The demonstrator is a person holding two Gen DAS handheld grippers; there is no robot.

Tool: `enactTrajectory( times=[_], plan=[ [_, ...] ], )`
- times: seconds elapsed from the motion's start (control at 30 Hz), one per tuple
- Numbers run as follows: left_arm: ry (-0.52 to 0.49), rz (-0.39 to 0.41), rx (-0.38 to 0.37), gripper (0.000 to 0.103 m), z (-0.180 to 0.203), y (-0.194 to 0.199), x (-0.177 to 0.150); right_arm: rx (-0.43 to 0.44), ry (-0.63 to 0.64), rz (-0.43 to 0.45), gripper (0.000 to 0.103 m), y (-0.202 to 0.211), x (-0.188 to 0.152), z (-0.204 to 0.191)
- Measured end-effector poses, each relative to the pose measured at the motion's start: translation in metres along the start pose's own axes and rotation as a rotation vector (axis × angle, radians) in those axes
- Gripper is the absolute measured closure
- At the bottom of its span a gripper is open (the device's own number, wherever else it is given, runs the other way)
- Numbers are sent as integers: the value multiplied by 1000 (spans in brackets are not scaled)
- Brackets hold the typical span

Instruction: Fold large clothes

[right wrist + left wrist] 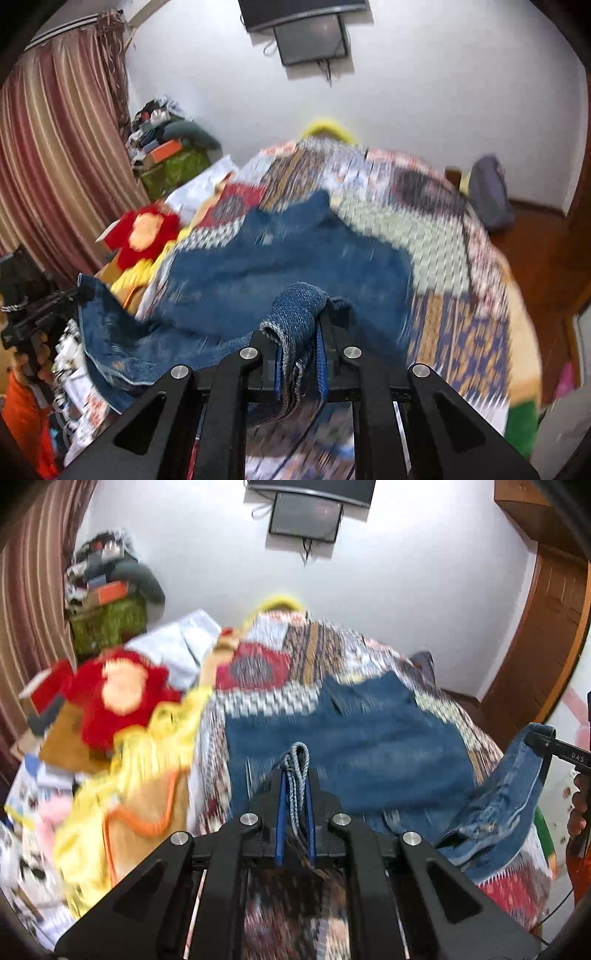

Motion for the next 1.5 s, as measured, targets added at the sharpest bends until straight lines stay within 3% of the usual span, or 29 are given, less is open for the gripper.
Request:
enactTrajectory(
  times=[0.2, 0.4, 0.53, 0.7, 0.8, 0.93, 1.1, 1.23, 1.4, 1.5],
  plan=[
    [-1, 24, 30, 95, -10, -55, 55, -82, 0, -2, 92, -51, 55, 17],
    [-8, -33, 70, 95, -18, -131, 91, -169, 3, -55, 92, -126, 96, 38],
    [4, -88, 125, 103, -31, -184, 94, -177, -52, -123, 92, -181, 106, 58],
    [54, -180, 175, 103, -61, -245, 82, -184, -132, -227, 92, -240, 87, 85],
    [12, -227, 210, 103, -65, -267, 64, -158, -155, -256, 92, -257, 73, 98],
    [-45, -274, 230, 103, -63, -275, 40, -60, -220, -265, 92, -255, 71, 114],
    [-46, -297, 228, 102, -63, -270, 35, 23, -295, -251, 92, -232, 87, 124],
    [-51, -286, 250, 102, -63, -257, 46, 7, -233, -229, 92, -206, 104, 112],
    [-40, -237, 201, 100, -54, -226, 65, 46, -298, -247, 92, -188, 115, 114],
    [-52, -248, 153, 89, -41, -217, 63, -2, -252, -284, 92, -189, 112, 108]
  ],
)
Point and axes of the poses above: each gripper's, at about its wrist camera, not at the fingertips, and y roughly against the way its jaws point, z to its right, x to its top, the point moved 2 cm from there along -y, roughly the way its jaws point, and after that the axes turned 1 degree about -z, right-handed, at the moved point
